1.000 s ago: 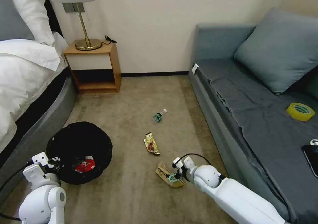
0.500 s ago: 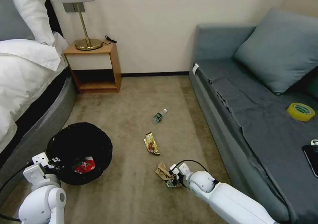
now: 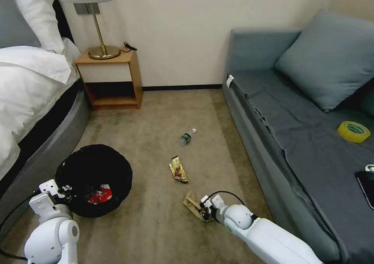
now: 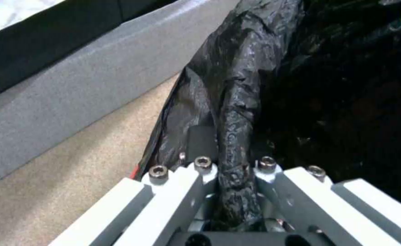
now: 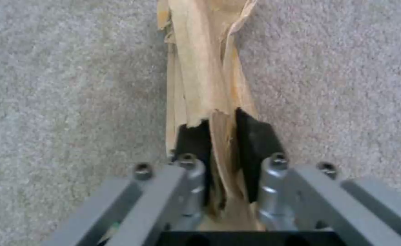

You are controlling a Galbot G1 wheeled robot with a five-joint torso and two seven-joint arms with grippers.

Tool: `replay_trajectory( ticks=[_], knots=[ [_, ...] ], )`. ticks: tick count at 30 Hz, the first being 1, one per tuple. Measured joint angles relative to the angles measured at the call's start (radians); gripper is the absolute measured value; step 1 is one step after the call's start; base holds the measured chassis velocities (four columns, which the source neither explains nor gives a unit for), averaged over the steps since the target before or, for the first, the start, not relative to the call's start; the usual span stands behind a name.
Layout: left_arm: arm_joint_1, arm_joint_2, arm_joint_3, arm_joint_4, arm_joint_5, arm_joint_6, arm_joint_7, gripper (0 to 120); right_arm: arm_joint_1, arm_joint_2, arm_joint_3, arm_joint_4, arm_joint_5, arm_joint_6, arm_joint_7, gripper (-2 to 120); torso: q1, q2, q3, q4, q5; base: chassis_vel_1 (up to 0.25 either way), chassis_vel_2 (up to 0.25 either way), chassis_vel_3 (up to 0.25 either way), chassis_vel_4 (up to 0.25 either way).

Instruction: Pick up the trash bin, then pick up the garbage on the floor and place it into the trash bin.

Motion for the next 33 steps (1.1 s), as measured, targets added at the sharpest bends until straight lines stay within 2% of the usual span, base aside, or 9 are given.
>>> replay_trajectory(
  ticks=[2, 4, 15, 20, 23, 24, 28, 32, 33],
  knots=[
    [0.001, 0.000, 0.001, 0.000, 0.000, 0.000, 0.001, 2, -0.005, 0.000, 0.002, 0.002, 0.000, 0.004, 0.000, 3, 0.000, 0.000, 0.000, 0.0000, 0.0000, 0.000, 0.000, 0.000, 0.000],
    [0.001, 0.000, 0.001, 0.001, 0.001, -0.001, 0.001, 2, -0.008, 0.001, 0.003, 0.003, 0.001, 0.006, 0.000, 0, 0.000, 0.000, 0.000, 0.0000, 0.0000, 0.000, 0.000, 0.000, 0.000],
    [0.003, 0.002, 0.001, 0.001, 0.001, -0.003, 0.003, 2, -0.015, -0.021, 0.014, 0.050, 0.022, 0.019, 0.012, 0, 0.000, 0.000, 0.000, 0.0000, 0.0001, 0.000, 0.000, 0.000, 0.000],
    [0.006, 0.002, 0.013, 0.008, 0.008, -0.006, 0.005, 2, 0.029, -0.074, 0.034, 0.222, 0.138, 0.021, 0.080, 0, 0.000, 0.000, 0.000, -0.0001, 0.0000, 0.000, 0.000, 0.000, 0.000],
    [0.011, -0.003, 0.030, 0.013, 0.018, -0.006, 0.007, 2, 0.095, -0.077, 0.022, 0.351, 0.225, 0.037, 0.142, 0, 0.000, 0.000, 0.000, -0.0001, -0.0002, 0.000, 0.000, 0.000, 0.000],
    [0.011, -0.003, 0.030, 0.013, 0.018, -0.006, 0.007, 2, 0.095, -0.077, 0.022, 0.351, 0.225, 0.037, 0.142, 0, 0.000, 0.000, 0.000, -0.0001, -0.0002, 0.000, 0.000, 0.000, 0.000],
    [0.020, -0.010, 0.050, 0.018, 0.036, -0.010, 0.013, 2, 0.168, -0.028, -0.018, 0.446, 0.328, 0.042, 0.216, 0, 0.000, 0.000, 0.000, 0.0000, -0.0002, 0.000, 0.000, 0.000, 0.000],
    [0.024, -0.015, 0.065, 0.022, 0.050, -0.011, 0.017, 2, 0.248, 0.104, -0.125, 0.490, 0.423, 0.062, 0.314, 0, 0.000, 0.000, 0.000, 0.0002, -0.0002, 0.000, 0.000, 0.000, 0.000],
    [0.024, -0.015, 0.065, 0.022, 0.050, -0.011, 0.017, 2, 0.248, 0.104, -0.125, 0.490, 0.423, 0.062, 0.314, 0, 0.000, 0.000, 0.000, 0.0002, -0.0002, 0.000, 0.000, 0.000, 0.000]
  ],
)
